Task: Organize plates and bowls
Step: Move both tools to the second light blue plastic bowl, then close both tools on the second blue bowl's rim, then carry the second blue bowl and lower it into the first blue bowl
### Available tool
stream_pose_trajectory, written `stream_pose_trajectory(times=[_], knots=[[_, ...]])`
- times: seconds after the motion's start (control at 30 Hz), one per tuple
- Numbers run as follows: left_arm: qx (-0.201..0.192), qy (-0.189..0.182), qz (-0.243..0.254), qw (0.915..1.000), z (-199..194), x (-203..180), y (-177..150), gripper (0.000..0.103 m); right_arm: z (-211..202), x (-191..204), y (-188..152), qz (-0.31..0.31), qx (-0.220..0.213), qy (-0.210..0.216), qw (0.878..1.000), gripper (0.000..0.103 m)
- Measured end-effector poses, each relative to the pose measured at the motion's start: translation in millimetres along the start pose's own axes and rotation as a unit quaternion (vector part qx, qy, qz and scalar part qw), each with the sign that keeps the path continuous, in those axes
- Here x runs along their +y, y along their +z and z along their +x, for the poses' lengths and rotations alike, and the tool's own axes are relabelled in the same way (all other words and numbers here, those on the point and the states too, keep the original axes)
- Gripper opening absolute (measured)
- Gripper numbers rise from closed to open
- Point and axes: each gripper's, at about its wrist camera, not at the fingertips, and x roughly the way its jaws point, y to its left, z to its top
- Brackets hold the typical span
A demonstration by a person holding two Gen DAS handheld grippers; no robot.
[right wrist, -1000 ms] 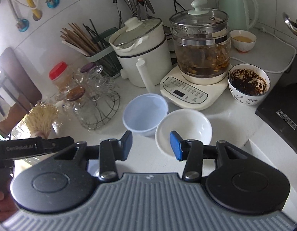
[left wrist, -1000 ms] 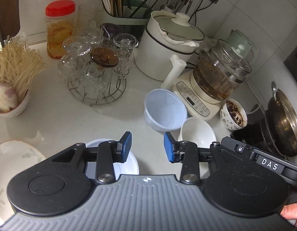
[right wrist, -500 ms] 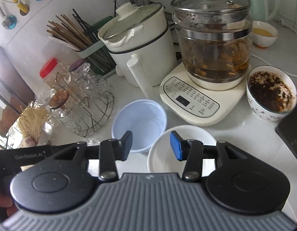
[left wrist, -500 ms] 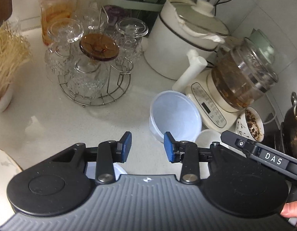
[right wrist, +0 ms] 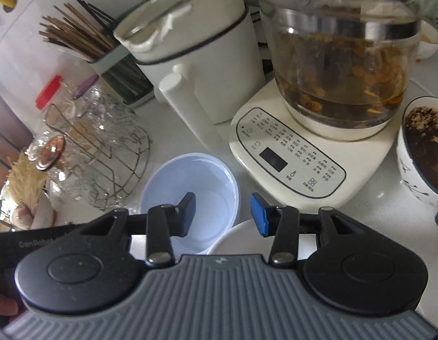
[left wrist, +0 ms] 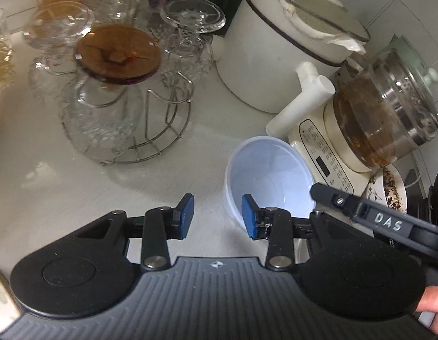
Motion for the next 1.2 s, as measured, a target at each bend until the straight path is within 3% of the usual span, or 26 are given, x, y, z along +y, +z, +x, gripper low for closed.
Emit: stream_pose_trajectory(times=[0.13,0.37,0.47,0.67,1.2], knots=[[0.01,-0.006,-0.005,0.9999,15,-2,6,0.042,14,-3,1,-0.001,0.015,-0.004,1.0,0.039],[0.021,-0.007,-0.009,0.9997,30,-4,9,0.04,29,-8,3,-0.003,0.025,-0.006,1.0,0.027],[0.018,-0.004,-0.01,0.9998,32,-2,9,0.026,32,-9,5,-0.006,0.028,-0.001,1.0,0.02],[0.019,-0.015,-0.016,0.9996,34,-1,10,0.011,35,-6,7,-0.011,0.03,0.005,0.999,0.014],[-0.003,0.003,0.0,1.0,-7,-10,11,0.011,3,11,8,-0.016,0.008,0.032,0.999,0.013]])
